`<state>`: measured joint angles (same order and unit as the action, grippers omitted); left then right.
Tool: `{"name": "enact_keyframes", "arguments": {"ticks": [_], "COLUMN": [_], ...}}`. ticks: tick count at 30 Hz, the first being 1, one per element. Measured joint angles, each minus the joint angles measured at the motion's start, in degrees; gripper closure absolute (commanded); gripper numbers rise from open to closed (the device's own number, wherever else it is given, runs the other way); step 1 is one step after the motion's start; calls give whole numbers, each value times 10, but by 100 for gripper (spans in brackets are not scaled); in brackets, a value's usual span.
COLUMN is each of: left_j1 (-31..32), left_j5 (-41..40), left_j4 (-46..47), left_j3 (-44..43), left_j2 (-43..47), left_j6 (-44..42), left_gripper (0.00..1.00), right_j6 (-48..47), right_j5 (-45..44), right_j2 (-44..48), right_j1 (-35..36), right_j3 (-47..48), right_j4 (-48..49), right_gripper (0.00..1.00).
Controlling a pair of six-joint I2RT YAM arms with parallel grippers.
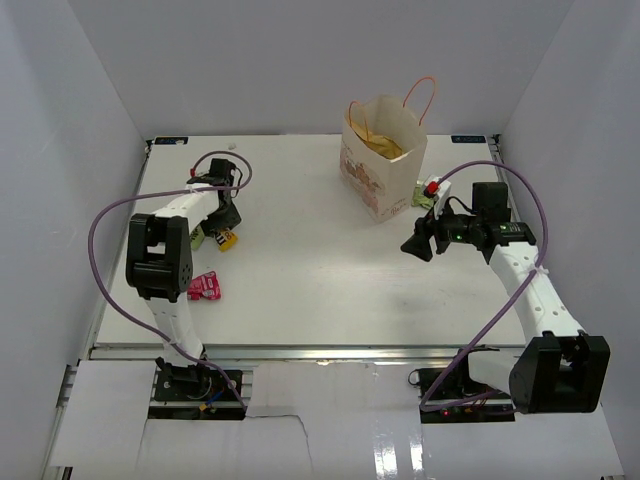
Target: Place the snacks into the paper bag
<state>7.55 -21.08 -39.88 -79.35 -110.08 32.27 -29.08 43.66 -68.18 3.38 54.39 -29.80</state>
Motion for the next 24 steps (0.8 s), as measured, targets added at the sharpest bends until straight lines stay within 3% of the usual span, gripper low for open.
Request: {"name": "enact_keyframes", "arguments": {"ticks": [3,7,9,13,16,19,24], "left_j1": [0,0,0,0,4,22,96], "left_j5": [-6,-5,0,44,123,261,487], "left_j4": [-6,-9,-6,0,22,77,239], "left_j3": [-3,-2,0,13,45,102,209], "left_j2": [-15,-19,-17,4,46,120,222], "left_j6": [-6,-10,-12,-17,-32,-46,-31], "left_gripper": [44,71,78,82,82,81,80], "right_j6": [0,0,-3,-33,-48,-34,83], "right_j5": [9,22,33,75,102,101,33], "right_j2": [8,7,7,7,8,8,-14], "right_j1": [0,0,0,0,6,32,114], "right_j3": [0,0,0,2,2,2,13], "right_j4": [2,1,-2,-22,-34,-29,22], "right_gripper": [29,30,30,31,32,32,33]}}
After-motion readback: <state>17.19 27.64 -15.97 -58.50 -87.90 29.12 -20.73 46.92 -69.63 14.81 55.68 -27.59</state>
